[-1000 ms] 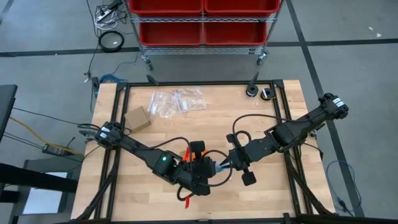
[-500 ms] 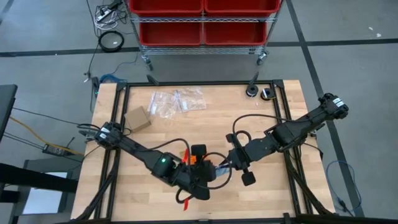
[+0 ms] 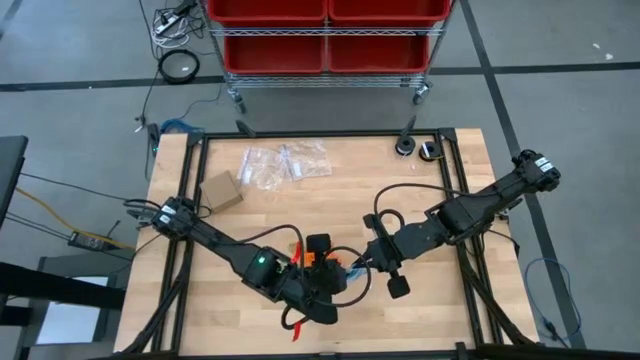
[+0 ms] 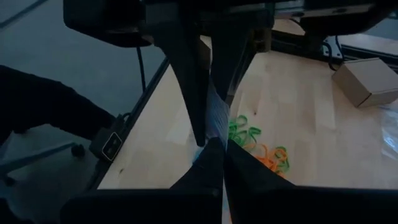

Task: Sort rubber bands
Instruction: Close the transparent zip bag

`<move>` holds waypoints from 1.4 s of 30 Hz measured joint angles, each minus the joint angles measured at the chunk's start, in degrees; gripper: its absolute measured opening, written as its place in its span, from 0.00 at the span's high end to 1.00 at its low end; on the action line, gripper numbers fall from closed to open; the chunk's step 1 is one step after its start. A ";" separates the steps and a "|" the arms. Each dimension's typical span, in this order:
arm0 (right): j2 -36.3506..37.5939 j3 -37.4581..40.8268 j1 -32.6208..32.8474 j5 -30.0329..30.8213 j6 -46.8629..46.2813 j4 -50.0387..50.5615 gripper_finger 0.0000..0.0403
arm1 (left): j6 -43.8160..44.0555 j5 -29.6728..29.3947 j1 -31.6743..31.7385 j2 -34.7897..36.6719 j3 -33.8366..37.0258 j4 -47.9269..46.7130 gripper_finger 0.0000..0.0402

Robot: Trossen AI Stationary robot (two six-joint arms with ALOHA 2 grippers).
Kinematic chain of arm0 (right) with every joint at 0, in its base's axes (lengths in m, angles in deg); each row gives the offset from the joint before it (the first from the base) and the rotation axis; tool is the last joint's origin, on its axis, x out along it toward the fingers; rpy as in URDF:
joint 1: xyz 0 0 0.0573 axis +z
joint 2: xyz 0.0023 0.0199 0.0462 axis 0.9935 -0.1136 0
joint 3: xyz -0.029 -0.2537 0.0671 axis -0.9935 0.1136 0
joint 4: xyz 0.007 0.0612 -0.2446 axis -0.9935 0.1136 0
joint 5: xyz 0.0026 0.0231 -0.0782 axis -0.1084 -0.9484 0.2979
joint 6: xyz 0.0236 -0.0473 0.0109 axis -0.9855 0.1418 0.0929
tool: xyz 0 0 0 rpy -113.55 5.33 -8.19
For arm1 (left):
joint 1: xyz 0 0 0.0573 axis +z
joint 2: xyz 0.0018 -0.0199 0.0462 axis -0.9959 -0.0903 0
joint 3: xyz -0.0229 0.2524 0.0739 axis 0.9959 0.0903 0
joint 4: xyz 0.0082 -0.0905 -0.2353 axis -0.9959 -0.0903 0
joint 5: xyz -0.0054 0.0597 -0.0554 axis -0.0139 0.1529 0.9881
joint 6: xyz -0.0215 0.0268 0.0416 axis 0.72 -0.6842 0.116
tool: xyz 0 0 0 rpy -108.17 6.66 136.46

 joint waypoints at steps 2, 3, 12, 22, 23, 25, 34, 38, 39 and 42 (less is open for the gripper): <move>0.00 0.00 0.00 0.12 -0.42 0.04 1.00 | 0.05 -0.55 -0.45 0.21 0.00 -0.40 0.87; 0.00 0.00 0.00 0.15 -0.46 0.07 1.00 | 0.12 -1.04 -0.55 0.32 0.00 -0.33 0.84; 0.00 0.00 -0.11 0.17 -0.46 -0.27 1.00 | 1.37 -3.04 -0.05 1.38 -0.09 1.35 0.63; 0.00 0.00 -0.20 0.60 -0.51 -1.17 1.00 | -0.65 -3.21 1.47 1.42 -0.09 0.52 0.77; 0.00 0.00 -0.16 0.58 -0.51 -1.19 1.00 | -1.48 -3.00 1.47 1.42 -0.08 -0.10 0.81; 0.00 0.00 -0.13 0.72 -0.52 -1.15 1.00 | -1.83 -2.96 1.47 1.33 -0.09 -1.46 0.93; 0.00 0.02 -0.14 1.86 -0.64 -1.26 1.00 | -0.34 -4.61 0.36 1.22 -0.02 -7.30 0.99; 0.00 0.02 -0.12 2.26 -1.01 -1.25 1.00 | 3.35 -4.65 -0.31 1.18 0.00 -11.70 0.99; 0.00 0.01 -0.14 2.34 -1.03 -1.30 1.00 | 4.17 -4.67 -0.54 1.18 0.00 -12.27 0.99; 0.00 0.02 -0.18 2.34 -1.23 -1.29 1.00 | 4.44 -4.66 -1.00 1.18 0.00 -11.66 1.00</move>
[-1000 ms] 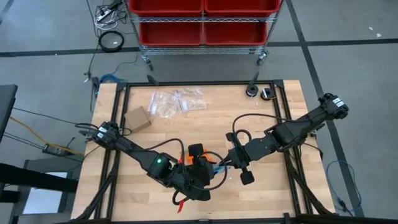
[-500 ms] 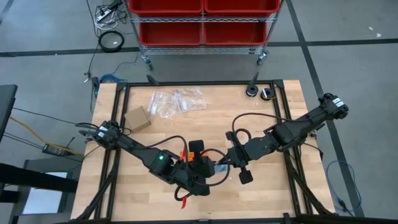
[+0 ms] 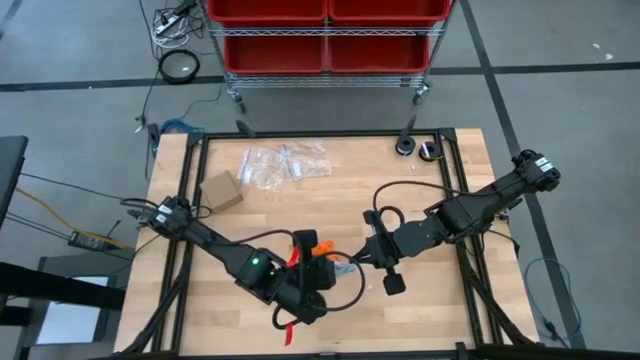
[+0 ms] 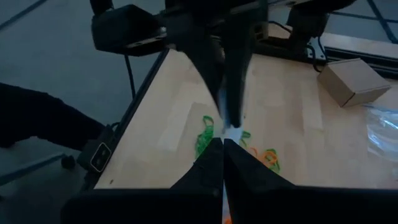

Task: Sort rubber bands
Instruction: Close the transparent zip bag

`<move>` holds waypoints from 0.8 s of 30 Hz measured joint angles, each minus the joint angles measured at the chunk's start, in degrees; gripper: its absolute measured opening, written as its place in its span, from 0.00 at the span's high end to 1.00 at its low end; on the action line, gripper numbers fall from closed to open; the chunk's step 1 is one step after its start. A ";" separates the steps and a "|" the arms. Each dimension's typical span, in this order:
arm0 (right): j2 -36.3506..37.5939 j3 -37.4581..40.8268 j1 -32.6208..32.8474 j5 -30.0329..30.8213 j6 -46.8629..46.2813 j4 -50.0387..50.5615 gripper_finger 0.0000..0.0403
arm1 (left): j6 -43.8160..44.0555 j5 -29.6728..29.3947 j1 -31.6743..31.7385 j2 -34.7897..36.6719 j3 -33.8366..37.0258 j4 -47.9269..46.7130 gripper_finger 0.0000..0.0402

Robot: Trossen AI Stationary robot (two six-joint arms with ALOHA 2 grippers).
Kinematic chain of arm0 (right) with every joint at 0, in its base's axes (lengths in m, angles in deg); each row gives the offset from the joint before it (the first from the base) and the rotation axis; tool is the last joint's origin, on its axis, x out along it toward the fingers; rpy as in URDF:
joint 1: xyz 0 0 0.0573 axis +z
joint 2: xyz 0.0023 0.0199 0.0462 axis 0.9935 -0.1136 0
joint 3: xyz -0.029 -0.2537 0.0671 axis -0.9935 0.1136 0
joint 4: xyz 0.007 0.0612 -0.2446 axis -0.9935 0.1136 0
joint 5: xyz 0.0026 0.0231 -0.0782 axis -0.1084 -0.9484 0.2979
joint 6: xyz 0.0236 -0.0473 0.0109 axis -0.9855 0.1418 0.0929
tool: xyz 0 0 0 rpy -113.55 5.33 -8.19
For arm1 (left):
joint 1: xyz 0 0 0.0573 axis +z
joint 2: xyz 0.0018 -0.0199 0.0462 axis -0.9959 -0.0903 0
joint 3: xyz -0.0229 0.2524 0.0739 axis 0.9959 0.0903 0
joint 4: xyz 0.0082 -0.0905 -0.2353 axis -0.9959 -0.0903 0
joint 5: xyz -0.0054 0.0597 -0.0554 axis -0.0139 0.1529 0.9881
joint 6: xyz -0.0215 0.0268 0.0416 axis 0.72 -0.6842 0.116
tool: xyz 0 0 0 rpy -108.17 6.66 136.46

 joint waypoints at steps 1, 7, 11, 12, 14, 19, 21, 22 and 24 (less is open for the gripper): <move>0.00 0.00 -0.11 0.02 -0.40 -0.21 1.00 | 0.02 -0.01 -0.09 0.00 0.00 0.47 1.00; 0.00 0.00 0.06 -1.10 -0.59 -2.66 0.92 | 0.02 -0.02 -0.21 -0.02 0.00 0.48 1.00; 0.00 0.00 0.68 -2.10 -1.04 -2.93 0.80 | -0.23 -0.60 -0.21 -0.02 0.00 1.77 1.00; 0.00 0.00 0.70 -2.17 -1.25 -2.95 0.77 | -0.49 -0.62 -0.21 -0.02 0.00 2.23 1.00; 0.00 0.00 0.68 -2.15 -1.69 -2.95 0.72 | -1.52 -0.66 -0.21 -0.02 0.00 3.10 1.00; -0.12 0.00 0.63 -2.08 -1.86 -3.04 0.66 | -3.81 -0.68 -0.14 -0.02 0.00 7.25 1.00; -0.17 0.00 0.68 -2.11 -1.86 -2.97 0.66 | -5.06 -0.66 -0.14 -0.02 0.00 8.77 1.00; -0.17 0.00 0.66 -2.10 -1.86 -2.99 0.66 | -5.70 -0.65 -0.14 -0.02 0.00 9.34 1.00; -0.17 0.00 0.62 -2.08 -1.83 -3.18 0.67 | -6.14 -0.63 -0.04 -0.02 0.00 9.71 1.00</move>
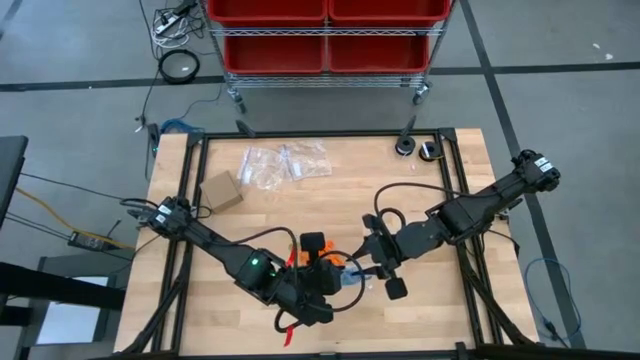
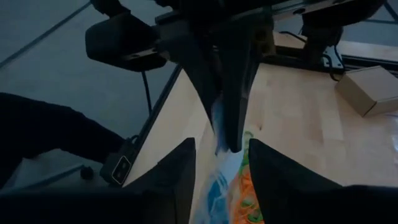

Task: Sort rubber bands
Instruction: Close the transparent zip bag

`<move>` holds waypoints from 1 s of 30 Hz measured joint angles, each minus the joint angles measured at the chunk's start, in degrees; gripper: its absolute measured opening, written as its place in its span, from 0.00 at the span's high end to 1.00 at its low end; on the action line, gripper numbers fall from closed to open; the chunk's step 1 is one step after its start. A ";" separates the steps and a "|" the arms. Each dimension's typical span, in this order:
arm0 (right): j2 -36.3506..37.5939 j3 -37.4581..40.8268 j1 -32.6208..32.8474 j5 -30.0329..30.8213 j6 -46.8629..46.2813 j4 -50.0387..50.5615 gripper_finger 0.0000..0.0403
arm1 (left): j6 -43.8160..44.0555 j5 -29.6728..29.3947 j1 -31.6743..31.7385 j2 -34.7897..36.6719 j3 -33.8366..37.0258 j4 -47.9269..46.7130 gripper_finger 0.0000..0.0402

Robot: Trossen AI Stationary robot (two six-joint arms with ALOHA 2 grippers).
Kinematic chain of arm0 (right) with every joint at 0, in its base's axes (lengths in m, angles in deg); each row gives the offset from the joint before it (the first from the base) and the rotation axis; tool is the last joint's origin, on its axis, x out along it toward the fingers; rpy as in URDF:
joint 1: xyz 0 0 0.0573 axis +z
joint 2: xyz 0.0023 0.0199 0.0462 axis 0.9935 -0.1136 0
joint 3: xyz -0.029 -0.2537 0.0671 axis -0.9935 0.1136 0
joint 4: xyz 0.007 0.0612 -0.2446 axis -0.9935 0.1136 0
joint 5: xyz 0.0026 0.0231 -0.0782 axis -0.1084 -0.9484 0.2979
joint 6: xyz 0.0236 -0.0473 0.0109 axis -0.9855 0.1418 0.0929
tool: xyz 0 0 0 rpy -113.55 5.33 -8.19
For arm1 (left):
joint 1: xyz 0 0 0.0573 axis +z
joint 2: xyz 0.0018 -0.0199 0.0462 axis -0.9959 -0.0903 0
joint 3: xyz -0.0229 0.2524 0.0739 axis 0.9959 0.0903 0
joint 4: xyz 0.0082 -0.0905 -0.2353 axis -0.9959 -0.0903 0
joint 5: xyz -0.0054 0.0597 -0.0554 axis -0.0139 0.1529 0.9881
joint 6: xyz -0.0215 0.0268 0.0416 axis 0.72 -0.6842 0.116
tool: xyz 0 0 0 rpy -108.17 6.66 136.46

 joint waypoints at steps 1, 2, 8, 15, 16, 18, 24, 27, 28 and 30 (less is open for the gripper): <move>0.00 0.00 0.00 0.00 0.02 -0.12 0.68 | -0.04 0.00 0.12 0.00 0.00 0.13 1.00; -0.01 0.00 0.00 0.04 0.02 -0.36 0.69 | -0.06 0.01 0.21 0.00 0.00 0.22 1.00; -0.02 0.00 0.00 0.01 0.07 -0.33 0.76 | -3.10 0.02 0.24 -0.02 0.00 4.35 1.00; -0.02 -0.01 0.00 1.17 0.88 -0.18 0.87 | -3.26 0.31 0.47 -0.02 0.00 4.53 1.00; -0.02 0.00 0.00 1.49 1.38 -0.18 0.90 | -3.23 0.56 0.53 -0.02 0.00 4.46 1.00; -0.02 0.00 0.03 1.51 2.31 -0.35 0.97 | -3.15 0.76 0.59 -0.02 0.00 4.39 1.00; -0.05 0.00 0.02 1.59 2.60 -0.69 1.00 | -2.91 0.83 0.57 -0.02 0.00 4.16 1.00; -0.07 0.00 0.02 1.71 2.60 -0.69 1.00 | -1.45 0.85 0.57 -0.02 0.00 4.04 0.99; -0.07 0.00 0.02 1.77 2.60 -0.65 1.00 | -1.31 0.85 0.57 -0.02 0.00 4.02 0.97; -0.07 0.00 0.02 1.85 2.58 -0.41 1.00 | -1.24 0.88 0.59 -0.02 0.00 3.93 0.94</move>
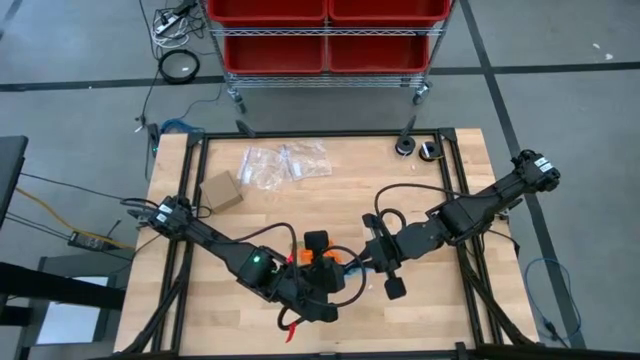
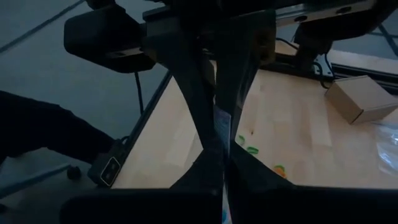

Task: Sort rubber bands
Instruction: Close the transparent zip bag

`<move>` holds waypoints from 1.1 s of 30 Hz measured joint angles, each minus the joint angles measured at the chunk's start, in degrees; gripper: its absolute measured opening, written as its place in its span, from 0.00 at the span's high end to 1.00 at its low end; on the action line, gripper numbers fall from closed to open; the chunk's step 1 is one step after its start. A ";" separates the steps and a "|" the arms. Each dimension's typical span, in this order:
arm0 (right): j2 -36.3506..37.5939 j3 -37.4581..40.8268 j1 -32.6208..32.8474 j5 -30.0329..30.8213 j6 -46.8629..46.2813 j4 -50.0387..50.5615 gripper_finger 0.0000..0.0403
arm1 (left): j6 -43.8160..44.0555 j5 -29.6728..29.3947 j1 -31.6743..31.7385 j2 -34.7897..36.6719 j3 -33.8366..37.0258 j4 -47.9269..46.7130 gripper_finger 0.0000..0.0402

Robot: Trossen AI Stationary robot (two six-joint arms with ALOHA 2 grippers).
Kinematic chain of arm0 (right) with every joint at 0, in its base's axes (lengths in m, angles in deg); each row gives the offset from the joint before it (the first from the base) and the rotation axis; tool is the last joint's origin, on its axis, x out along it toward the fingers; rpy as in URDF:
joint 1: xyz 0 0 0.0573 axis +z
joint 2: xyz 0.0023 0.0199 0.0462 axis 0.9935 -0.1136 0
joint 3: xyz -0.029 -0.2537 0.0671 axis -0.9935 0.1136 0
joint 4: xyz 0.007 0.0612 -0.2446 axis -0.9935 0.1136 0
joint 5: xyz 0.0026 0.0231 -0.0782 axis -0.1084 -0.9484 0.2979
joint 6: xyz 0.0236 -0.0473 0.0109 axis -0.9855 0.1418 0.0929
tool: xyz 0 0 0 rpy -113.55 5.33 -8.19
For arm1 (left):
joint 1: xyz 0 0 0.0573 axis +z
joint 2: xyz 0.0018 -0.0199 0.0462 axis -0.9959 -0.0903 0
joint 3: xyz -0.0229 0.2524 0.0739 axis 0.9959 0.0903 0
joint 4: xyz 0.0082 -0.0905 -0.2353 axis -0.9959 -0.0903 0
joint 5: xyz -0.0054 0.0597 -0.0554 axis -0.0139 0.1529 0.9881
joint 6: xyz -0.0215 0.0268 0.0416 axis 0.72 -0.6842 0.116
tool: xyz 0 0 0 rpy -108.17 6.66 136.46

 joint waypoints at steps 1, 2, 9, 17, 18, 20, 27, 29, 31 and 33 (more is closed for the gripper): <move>0.00 0.00 0.00 0.10 -0.02 0.09 1.00 | 0.08 0.02 0.00 0.00 0.00 -0.08 0.93; 0.00 0.00 0.00 0.28 -0.02 0.20 1.00 | 0.50 0.04 -0.04 0.00 0.00 -0.28 0.91; 0.00 0.00 0.00 1.10 -0.07 0.75 1.00 | 3.44 2.18 -0.09 0.00 0.00 -4.77 0.85; 0.00 0.00 0.00 1.10 -0.05 0.66 1.00 | 3.70 -3.69 -1.13 -0.02 0.00 -6.60 0.99; 0.00 0.00 0.00 1.07 -0.07 0.66 1.00 | 4.08 -3.88 -1.22 -0.02 0.00 -6.22 0.99; 0.00 0.00 0.00 0.93 -0.07 0.74 1.00 | 4.33 -3.91 -1.22 0.00 0.00 -6.19 0.97; 0.00 0.00 -0.02 0.80 -0.07 0.95 1.00 | 6.10 -3.09 -1.65 0.13 0.00 -7.54 0.81; 0.00 0.00 -0.02 0.69 -0.07 0.97 1.00 | 7.44 -2.17 -1.68 0.13 0.00 -8.84 0.77; 0.00 0.00 -0.02 0.55 -0.07 0.97 1.00 | 8.64 -1.01 -1.64 0.13 0.00 -10.13 0.75; 0.00 0.00 -0.02 0.23 -0.07 0.97 1.00 | 10.06 -0.68 -1.62 0.13 0.00 -11.57 0.76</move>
